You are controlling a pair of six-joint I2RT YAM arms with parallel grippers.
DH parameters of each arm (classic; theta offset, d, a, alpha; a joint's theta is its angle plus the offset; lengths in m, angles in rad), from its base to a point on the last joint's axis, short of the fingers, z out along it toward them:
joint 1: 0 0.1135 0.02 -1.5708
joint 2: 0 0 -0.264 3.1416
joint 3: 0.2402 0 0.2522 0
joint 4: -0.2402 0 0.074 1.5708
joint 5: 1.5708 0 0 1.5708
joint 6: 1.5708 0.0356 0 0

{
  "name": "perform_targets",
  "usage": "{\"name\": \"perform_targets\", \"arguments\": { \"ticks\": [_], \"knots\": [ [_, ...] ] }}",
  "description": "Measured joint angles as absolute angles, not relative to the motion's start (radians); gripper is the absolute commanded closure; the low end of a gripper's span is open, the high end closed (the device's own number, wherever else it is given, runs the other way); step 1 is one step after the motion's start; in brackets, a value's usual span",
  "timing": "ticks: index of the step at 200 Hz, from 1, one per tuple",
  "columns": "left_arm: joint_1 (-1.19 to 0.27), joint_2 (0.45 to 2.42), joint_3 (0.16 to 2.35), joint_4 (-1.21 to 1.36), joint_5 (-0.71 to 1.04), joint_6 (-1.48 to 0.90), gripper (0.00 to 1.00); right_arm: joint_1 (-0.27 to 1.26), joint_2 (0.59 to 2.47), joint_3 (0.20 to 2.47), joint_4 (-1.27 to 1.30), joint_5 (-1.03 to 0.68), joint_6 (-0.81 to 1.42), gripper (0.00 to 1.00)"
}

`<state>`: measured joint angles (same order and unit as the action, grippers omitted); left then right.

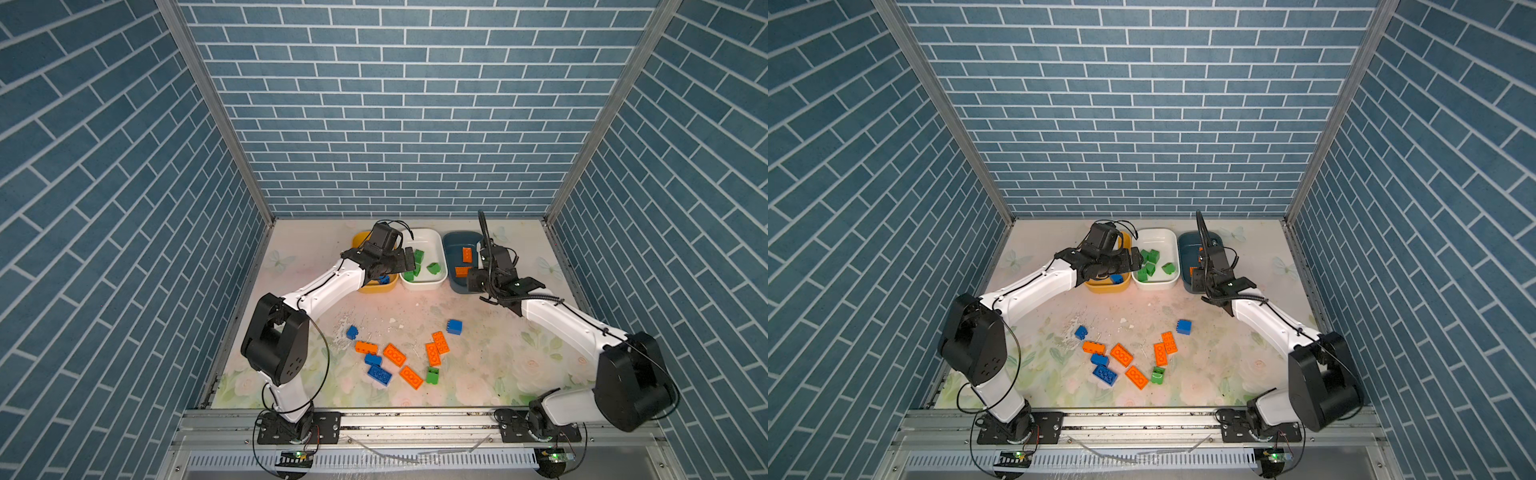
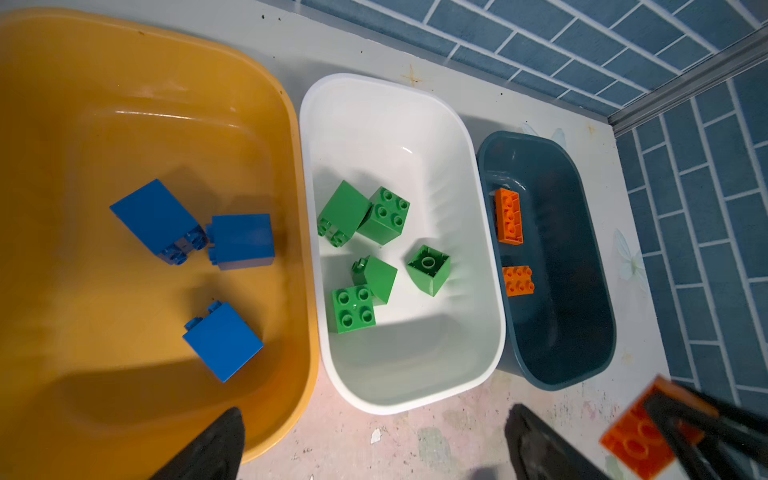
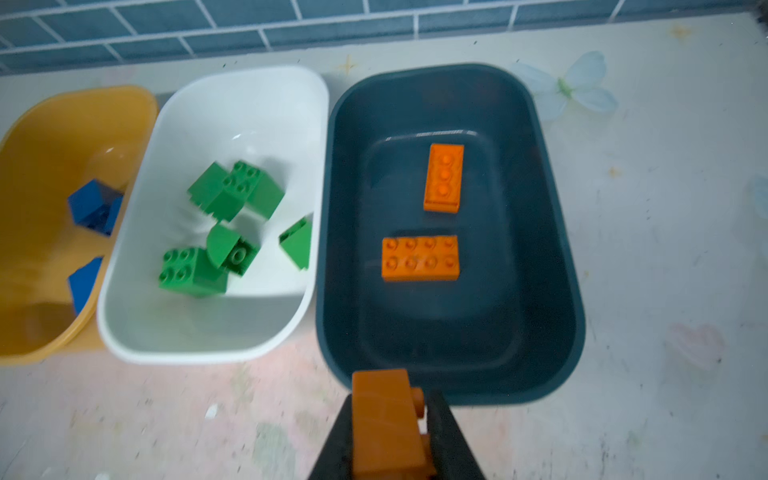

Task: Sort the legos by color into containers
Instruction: 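Carry the orange brick to the teal tub and release it with the right gripper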

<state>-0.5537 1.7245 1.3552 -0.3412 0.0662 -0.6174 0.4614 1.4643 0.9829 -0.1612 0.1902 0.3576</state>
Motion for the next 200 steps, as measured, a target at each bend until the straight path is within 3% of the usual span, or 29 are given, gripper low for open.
{"name": "perform_targets", "arguments": {
  "ticks": [71,98,130,169,200],
  "knots": [
    [-0.553,1.621,1.256,-0.369,0.005,-0.616,0.01,0.387,1.770,1.209,-0.167,0.368,0.304,1.00],
    [-0.553,1.612,1.250,-0.373,-0.011,-0.614,0.01,0.383,1.843,1.280,-0.216,0.392,0.269,0.71],
    [-0.553,1.612,1.245,-0.382,-0.026,-0.613,0.01,0.383,1.840,1.302,-0.263,0.359,0.234,0.28],
    [-0.550,1.612,1.245,-0.386,-0.038,-0.609,0.01,0.383,1.715,1.225,-0.284,0.236,0.133,0.25],
    [-0.535,1.612,1.245,-0.388,-0.045,-0.609,0.01,0.384,1.550,1.104,-0.340,0.022,-0.033,0.25]
  ]
}}
